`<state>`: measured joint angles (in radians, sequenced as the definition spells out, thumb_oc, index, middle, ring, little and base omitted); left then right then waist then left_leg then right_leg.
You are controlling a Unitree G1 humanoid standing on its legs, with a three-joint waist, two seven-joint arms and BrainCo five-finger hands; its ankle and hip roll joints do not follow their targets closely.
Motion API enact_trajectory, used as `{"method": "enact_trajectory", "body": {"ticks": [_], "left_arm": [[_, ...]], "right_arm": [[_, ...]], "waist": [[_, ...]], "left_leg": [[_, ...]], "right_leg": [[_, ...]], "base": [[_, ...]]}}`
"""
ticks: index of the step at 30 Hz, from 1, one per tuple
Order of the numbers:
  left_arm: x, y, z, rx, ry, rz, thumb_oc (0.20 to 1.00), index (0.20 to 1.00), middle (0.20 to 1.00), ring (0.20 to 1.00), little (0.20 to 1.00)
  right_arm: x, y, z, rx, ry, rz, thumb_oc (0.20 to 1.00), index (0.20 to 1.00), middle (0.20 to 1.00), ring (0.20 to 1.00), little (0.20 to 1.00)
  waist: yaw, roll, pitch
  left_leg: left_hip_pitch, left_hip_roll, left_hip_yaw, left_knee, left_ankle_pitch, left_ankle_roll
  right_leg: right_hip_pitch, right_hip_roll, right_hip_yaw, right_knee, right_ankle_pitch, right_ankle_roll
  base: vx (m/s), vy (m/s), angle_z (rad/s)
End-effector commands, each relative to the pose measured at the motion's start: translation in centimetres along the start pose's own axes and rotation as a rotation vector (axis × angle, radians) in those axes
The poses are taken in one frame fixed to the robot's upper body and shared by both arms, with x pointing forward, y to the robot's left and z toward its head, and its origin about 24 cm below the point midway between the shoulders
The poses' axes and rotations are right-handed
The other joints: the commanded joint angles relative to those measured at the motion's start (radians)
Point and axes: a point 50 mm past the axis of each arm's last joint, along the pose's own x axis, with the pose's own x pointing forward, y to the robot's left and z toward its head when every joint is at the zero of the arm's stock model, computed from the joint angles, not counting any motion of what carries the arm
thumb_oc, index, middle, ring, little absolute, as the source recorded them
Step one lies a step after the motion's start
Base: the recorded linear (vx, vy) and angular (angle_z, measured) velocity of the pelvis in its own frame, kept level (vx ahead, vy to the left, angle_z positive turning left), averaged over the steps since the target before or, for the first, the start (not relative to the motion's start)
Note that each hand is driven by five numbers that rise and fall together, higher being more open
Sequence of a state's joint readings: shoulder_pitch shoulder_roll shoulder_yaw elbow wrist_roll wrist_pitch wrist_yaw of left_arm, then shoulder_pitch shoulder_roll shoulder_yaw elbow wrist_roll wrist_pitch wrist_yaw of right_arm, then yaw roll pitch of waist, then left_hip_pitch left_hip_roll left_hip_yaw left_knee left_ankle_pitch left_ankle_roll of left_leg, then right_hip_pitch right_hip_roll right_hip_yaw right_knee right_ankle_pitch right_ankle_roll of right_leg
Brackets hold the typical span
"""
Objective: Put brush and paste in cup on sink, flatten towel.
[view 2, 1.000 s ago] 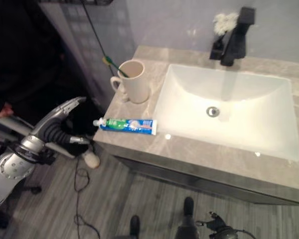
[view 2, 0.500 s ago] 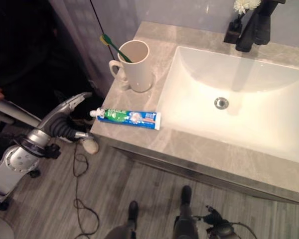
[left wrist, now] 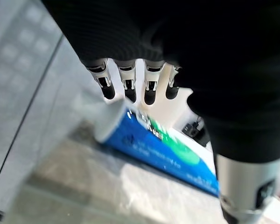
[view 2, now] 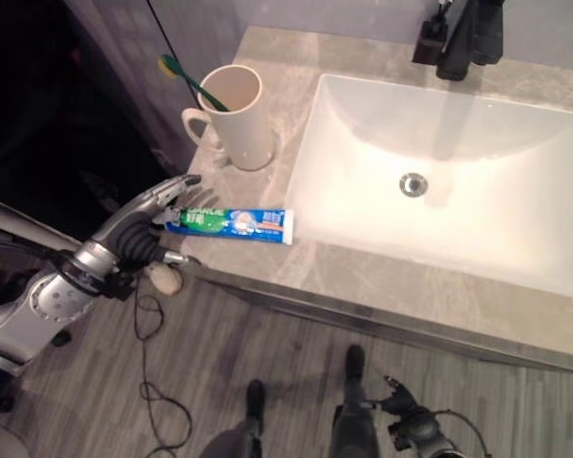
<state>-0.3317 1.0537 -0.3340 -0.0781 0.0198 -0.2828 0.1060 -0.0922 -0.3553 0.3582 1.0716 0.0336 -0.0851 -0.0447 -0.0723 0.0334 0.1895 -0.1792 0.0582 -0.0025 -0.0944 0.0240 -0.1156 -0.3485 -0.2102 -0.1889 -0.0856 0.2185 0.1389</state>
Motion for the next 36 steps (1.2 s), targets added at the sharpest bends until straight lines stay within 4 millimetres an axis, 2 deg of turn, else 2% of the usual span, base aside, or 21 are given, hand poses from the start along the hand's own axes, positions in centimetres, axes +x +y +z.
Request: {"method": "enact_trajectory", "body": {"ticks": [1,11,24,25,28,33,34,36], "left_arm": [[0.8,2.2,0.9,0.07,-0.068,0.073,1.0,1.0,1.0,1.0,1.0],[1.1,1.9,0.4,0.065,-0.047,0.106,1.0,1.0,1.0,1.0,1.0],[1.1,1.1,-0.1,0.059,-0.02,0.089,1.0,1.0,1.0,1.0,1.0],[1.0,1.0,-0.2,0.059,-0.018,0.084,0.956,0.956,0.956,0.956,0.956],[0.9,0.6,-0.4,0.041,-0.008,0.083,0.959,0.959,0.959,0.959,0.959],[1.0,0.3,-0.5,0.048,-0.006,0.072,0.903,0.903,0.903,0.903,0.903],[1.0,0.3,-0.4,0.065,-0.008,0.062,0.878,0.878,0.878,0.878,0.878],[1.0,0.4,-0.5,0.091,-0.009,0.053,0.736,0.736,0.736,0.736,0.736]], "right_arm": [[0.0,0.6,0.5,-0.051,-0.035,0.005,1.0,1.0,1.0,1.0,1.0],[-0.3,0.6,-0.4,-0.039,-0.011,-0.008,1.0,1.0,1.0,1.0,1.0],[-0.2,0.0,0.0,-0.048,-0.03,-0.034,1.0,1.0,1.0,1.0,1.0],[-0.2,-0.1,0.2,-0.049,-0.039,-0.038,1.0,1.0,1.0,1.0,1.0],[-0.3,-0.2,0.0,-0.044,-0.034,-0.046,1.0,1.0,1.0,1.0,1.0],[-0.3,-0.4,-0.4,-0.03,-0.017,-0.058,1.0,1.0,1.0,1.0,1.0],[-0.3,-0.5,-0.5,-0.024,-0.012,-0.063,1.0,1.0,1.0,1.0,1.0],[-0.3,-0.5,-0.5,-0.015,-0.008,-0.065,1.0,1.0,1.0,1.0,1.0]], "waist": [[-0.015,-0.051,-0.011],[-0.026,-0.042,0.003],[-0.032,-0.036,0.018],[-0.033,-0.035,0.018],[-0.035,-0.032,0.014],[-0.036,-0.031,0.011],[-0.037,-0.031,0.011],[-0.037,-0.032,0.012]], "left_leg": [[0.008,-0.095,0.022,0.007,-0.038,0.054],[0.001,-0.091,0.036,0.007,-0.037,0.051],[-0.01,-0.078,0.049,0.007,-0.037,0.045],[-0.016,-0.077,0.05,0.007,-0.036,0.044],[-0.024,-0.076,0.048,0.007,-0.036,0.043],[-0.025,-0.076,0.05,0.007,-0.038,0.044],[-0.025,-0.077,0.051,0.007,-0.039,0.044],[-0.026,-0.077,0.053,0.007,-0.04,0.044]], "right_leg": [[-0.027,-0.06,0.154,0.04,0.054,0.078],[-0.048,-0.053,0.162,0.056,0.041,0.073],[-0.074,-0.035,0.173,0.072,0.028,0.067],[-0.079,-0.032,0.174,0.072,0.029,0.067],[-0.086,-0.034,0.172,0.074,0.03,0.067],[-0.086,-0.035,0.173,0.072,0.029,0.068],[-0.087,-0.035,0.172,0.071,0.029,0.068],[-0.087,-0.034,0.173,0.069,0.029,0.069]], "base": [[-0.03,-0.002,-0.03],[0.0,-0.003,-0.03],[0.0,-0.006,-0.02],[-0.01,-0.011,-0.13],[0.0,-0.008,-0.09],[0.0,0.0,0.0],[0.0,0.0,0.0],[0.0,0.0,0.0]]}}
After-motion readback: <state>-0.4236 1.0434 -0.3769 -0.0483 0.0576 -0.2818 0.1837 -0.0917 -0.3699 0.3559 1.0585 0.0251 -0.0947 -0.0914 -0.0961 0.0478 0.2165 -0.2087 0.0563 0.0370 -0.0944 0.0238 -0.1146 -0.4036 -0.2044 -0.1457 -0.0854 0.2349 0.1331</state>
